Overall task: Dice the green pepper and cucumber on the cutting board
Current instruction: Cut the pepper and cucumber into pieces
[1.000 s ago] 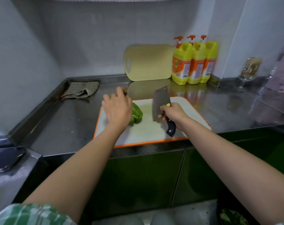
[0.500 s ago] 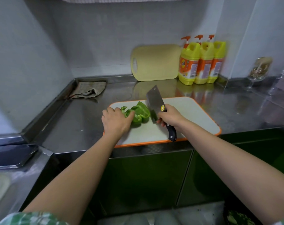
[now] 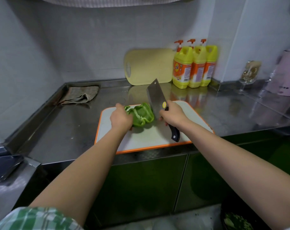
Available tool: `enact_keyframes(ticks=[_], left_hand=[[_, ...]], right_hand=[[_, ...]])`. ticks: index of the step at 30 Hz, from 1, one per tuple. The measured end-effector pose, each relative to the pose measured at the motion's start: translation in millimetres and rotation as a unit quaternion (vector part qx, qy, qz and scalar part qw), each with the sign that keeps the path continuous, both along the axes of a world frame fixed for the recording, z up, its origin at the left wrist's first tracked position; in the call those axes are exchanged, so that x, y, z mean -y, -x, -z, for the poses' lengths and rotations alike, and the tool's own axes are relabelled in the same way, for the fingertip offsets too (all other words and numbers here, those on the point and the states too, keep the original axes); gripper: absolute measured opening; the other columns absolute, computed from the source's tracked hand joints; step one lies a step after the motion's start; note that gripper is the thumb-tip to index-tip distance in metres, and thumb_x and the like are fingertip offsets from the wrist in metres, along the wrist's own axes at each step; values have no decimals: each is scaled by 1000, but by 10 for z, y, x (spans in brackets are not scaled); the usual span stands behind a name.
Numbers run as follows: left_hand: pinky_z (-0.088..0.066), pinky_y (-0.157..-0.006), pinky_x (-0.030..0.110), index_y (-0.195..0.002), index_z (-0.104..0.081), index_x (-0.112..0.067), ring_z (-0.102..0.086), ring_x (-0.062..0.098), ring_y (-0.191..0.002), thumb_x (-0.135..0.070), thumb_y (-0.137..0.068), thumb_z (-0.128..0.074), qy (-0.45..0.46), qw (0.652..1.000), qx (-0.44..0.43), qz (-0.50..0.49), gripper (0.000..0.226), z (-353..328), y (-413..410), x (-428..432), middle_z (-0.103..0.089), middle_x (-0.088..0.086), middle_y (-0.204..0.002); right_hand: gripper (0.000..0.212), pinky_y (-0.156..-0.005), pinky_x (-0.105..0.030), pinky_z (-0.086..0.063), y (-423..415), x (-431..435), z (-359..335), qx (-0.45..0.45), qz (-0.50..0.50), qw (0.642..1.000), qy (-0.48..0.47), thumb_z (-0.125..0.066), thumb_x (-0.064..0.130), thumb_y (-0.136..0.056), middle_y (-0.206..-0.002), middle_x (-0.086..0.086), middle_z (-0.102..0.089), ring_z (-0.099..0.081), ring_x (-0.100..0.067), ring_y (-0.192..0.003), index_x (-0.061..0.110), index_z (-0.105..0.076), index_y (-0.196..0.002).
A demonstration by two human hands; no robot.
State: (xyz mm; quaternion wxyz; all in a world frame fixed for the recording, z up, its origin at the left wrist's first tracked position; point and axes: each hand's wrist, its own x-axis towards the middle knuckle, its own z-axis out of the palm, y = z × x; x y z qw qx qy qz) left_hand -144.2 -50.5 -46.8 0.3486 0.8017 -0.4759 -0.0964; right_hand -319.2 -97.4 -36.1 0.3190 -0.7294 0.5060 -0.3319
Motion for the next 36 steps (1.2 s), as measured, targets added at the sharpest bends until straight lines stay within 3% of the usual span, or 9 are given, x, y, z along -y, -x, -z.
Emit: enact_keyframes(ticks=[2,5,7,13,22,28,31,36], left_hand=[[-43,-82,39,-120,-48,1,-58,41,-107,-18,-89,-58,-15,1000,-10,-6,38,25,45,76,-64,22,-111],[-47,-81,37,-106,-61,-1,-62,37,-99,-25,-88,-60,-23,999,-32,-14,30,60,76,139,-69,19,-99],[-48,-79,37,-98,-65,-1,-64,36,-94,-28,-88,-60,-23,999,-40,-10,29,69,80,153,-70,18,-92],[-48,-77,37,-97,-65,-1,-64,35,-91,-30,-89,-59,-24,999,-40,-13,30,63,79,144,-70,18,-90],[-43,-73,32,-94,-64,-4,-64,32,-92,-26,-92,-59,-38,999,-21,-21,22,37,110,154,-69,14,-88],[-38,-71,32,-97,-62,-1,-61,36,-100,-20,-91,-58,-45,999,15,-17,20,38,115,158,-67,19,-102],[-38,-71,32,-99,-62,0,-61,36,-101,-19,-90,-59,-45,999,20,-18,21,40,111,154,-66,19,-104],[-37,-71,31,-98,-61,-1,-60,34,-101,-18,-90,-60,-46,999,16,-14,19,38,90,166,-65,18,-103]], right_hand=[[21,-57,-41,-54,86,-46,-172,-6,-6,1000,23,-46,4,-86,-77,-17,-69,-66,-34,-61,4,-56,-104],[10,-44,-21,-46,187,-178,-340,-82,-67,994,5,-45,4,-89,-76,-14,-69,-57,-18,-43,11,-52,-90],[12,-37,-15,-39,191,-238,-317,-139,-88,986,-6,-46,5,-89,-70,-9,-65,-51,-10,-36,15,-47,-81],[11,-44,-23,-42,143,-228,-182,-136,-85,987,-24,-45,6,-89,-71,-10,-62,-53,-19,-45,8,-49,-99],[15,-58,-38,-54,64,-290,-209,-173,-98,980,-8,-45,9,-91,-89,-19,-63,-60,-30,-59,5,-46,-105],[7,-54,-36,-52,-18,-321,-193,-229,-86,969,28,-44,10,-92,-90,-18,-60,-58,-29,-54,9,-39,-97],[8,-45,-28,-44,-113,-322,-175,-241,-81,967,26,-44,11,-93,-88,-14,-53,-55,-24,-51,9,-38,-97],[8,-42,-25,-38,-129,-303,-180,-270,-95,958,13,-44,12,-94,-79,-8,-47,-54,-20,-48,8,-37,-96]])
